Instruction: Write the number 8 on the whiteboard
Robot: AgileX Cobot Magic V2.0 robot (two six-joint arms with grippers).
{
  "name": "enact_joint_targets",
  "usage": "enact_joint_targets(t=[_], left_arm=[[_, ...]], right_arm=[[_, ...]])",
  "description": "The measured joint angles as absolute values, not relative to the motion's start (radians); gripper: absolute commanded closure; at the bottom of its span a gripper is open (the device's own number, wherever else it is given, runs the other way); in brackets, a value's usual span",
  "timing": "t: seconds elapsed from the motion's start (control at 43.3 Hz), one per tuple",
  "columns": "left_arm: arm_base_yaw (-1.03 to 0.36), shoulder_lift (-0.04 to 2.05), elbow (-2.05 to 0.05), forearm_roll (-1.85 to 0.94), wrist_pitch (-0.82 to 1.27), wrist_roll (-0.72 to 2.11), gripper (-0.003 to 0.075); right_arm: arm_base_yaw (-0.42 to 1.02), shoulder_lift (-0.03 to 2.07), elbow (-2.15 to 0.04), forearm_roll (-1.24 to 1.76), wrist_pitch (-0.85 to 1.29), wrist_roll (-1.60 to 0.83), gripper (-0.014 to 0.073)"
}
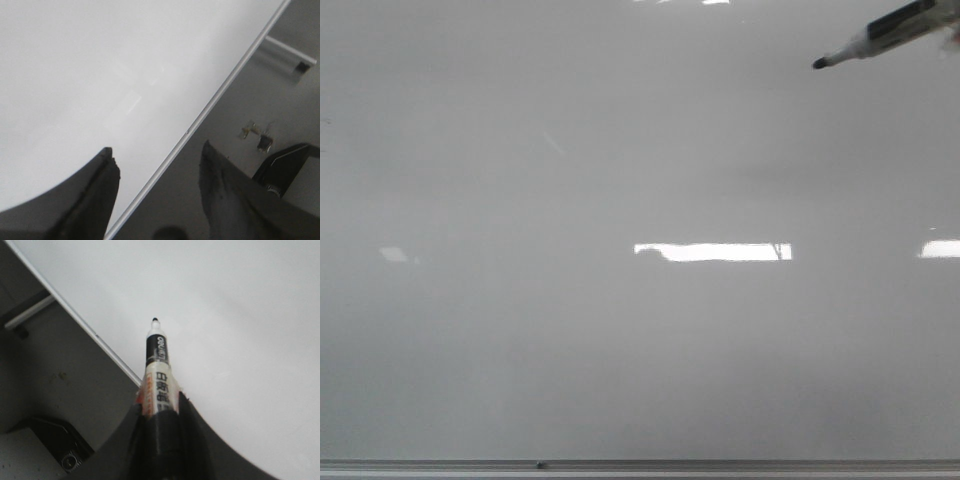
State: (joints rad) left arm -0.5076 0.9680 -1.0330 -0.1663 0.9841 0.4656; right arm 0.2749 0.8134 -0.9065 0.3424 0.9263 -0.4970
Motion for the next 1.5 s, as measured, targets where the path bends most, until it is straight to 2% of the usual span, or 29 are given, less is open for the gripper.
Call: enact_joint_targets(t=[0.208,0.578,0.924,1.502], left_arm=[[-0.371,0.901,-0.964,-0.252,0.98,0.462,0.0353],[-0.356,0.918,-0.959,-0.262,0.967,0.46,0.0353],[-0.356,0.918,-0.959,-0.262,0.966,0.458,0.0353],[-0.356,0.918,-0.959,-0.266,0.966,0.458,0.0353]], right_arm=[[0.254,0.75,-0.804,0.367,0.852,-0.444,0.0692],[0.254,0.811,-0.8,0.402,0.564,-0.426,0.0692],[0.254,1.015,-0.802,0.409,0.357,-0.424,0.0692],[0.267,1.342,-1.012,0.414,0.289,-0.442,0.0692]])
